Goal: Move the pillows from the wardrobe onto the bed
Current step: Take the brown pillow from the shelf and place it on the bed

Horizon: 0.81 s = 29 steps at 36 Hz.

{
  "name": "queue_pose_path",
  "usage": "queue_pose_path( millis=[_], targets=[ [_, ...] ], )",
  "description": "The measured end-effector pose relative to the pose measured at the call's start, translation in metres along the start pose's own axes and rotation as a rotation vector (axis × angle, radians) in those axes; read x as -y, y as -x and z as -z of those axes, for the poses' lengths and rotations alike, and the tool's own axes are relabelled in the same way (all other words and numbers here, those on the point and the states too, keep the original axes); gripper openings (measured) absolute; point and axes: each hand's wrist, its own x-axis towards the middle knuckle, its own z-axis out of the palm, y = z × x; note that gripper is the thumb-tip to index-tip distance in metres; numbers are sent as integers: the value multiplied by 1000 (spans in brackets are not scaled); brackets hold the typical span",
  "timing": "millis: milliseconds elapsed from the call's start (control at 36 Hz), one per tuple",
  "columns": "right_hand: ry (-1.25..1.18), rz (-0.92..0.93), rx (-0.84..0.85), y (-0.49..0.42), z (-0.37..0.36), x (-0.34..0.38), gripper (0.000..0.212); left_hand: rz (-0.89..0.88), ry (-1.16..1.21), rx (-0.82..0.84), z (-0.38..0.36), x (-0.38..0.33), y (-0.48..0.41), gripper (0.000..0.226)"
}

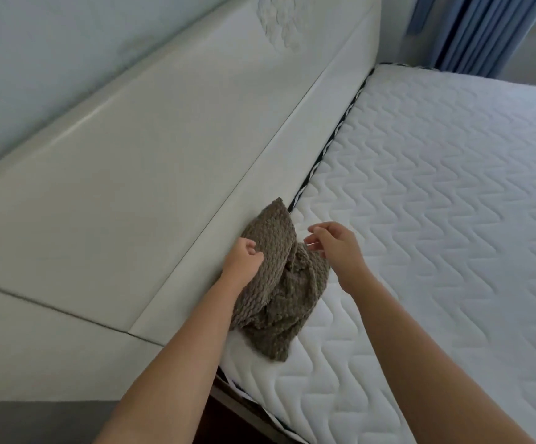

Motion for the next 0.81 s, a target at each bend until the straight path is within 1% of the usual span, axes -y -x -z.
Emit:
queue_pose_path(
  millis=[56, 139, 250, 306, 389, 444, 611, 806],
  targets=[
    [51, -15, 7, -15, -14, -6, 17, 32, -80, 49, 0, 5, -23, 45],
    [80, -39, 20, -33, -31, -15, 18, 68, -227, 61, 0, 16, -52, 59],
    [79, -80, 10, -46, -42, -27, 19, 175, -397, 117, -5, 34, -73, 66],
    [77, -109, 0, -49, -44, -34, 19, 205, -465, 127, -9, 43, -79, 73],
    [96, -141, -12, -55, -43, -41, 20, 251, -491, 171, -18, 53, -85, 91],
    [105, -161, -28, -59, -41, -44, 20, 283, -494, 193, -25, 59, -88, 96],
    [94, -194, -65, -65, -28, -53, 20, 321, -559, 121, -39, 66, -92, 91],
    [82, -217, -72, -63, -15, -61, 16, 310, -512, 81, -41, 60, -94, 53]
  ],
)
